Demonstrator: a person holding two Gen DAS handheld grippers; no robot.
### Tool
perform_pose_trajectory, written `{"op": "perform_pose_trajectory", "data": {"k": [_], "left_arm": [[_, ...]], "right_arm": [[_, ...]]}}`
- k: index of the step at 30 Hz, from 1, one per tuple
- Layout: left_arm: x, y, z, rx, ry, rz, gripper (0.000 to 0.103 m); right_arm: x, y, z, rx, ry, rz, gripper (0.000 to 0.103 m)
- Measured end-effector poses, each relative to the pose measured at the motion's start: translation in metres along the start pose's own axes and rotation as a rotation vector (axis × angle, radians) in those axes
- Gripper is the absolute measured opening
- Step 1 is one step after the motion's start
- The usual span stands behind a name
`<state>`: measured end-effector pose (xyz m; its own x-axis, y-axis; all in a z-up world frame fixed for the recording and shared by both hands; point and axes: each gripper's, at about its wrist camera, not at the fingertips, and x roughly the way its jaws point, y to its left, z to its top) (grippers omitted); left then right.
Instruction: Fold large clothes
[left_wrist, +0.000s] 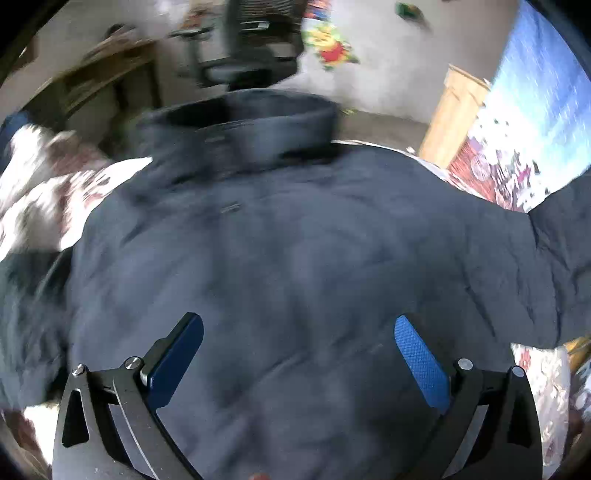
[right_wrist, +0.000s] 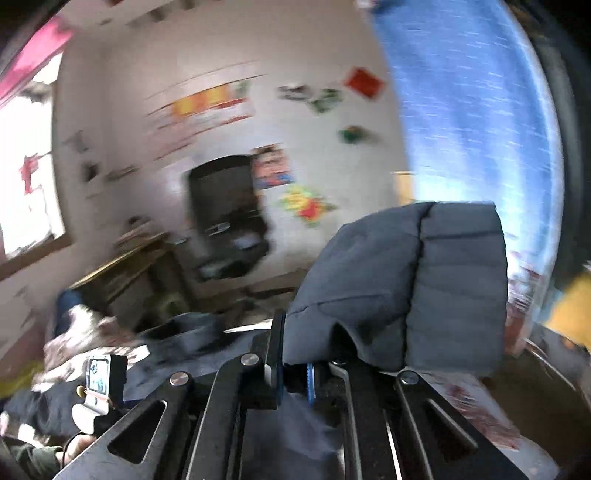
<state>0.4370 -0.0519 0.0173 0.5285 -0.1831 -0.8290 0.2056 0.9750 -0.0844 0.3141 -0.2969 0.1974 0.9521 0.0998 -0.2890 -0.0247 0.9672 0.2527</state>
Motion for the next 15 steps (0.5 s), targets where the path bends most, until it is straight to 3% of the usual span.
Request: {"op": "perform_pose_trajectory", "data": {"k": [4,8,15], "left_arm": [[-0.035,0.066,-0.017,-0.090,-0.012,0.042,0.102],[-0.066,0.109,-0.030,-0.095,-0.052,0.117,0.102],[-0.098,0.173,-0.056,-0.170,-0.107,0.154,0.102]], "right_arm": [[0.041,0.079,-0.021,-0.097,0.070,0.102,0.009],[0.083,0.142,-0.058,-0.175,0.185,0.165,0.009],[0.137,0.213,-0.129,-0.293,0.348,0.203,0.009]]}}
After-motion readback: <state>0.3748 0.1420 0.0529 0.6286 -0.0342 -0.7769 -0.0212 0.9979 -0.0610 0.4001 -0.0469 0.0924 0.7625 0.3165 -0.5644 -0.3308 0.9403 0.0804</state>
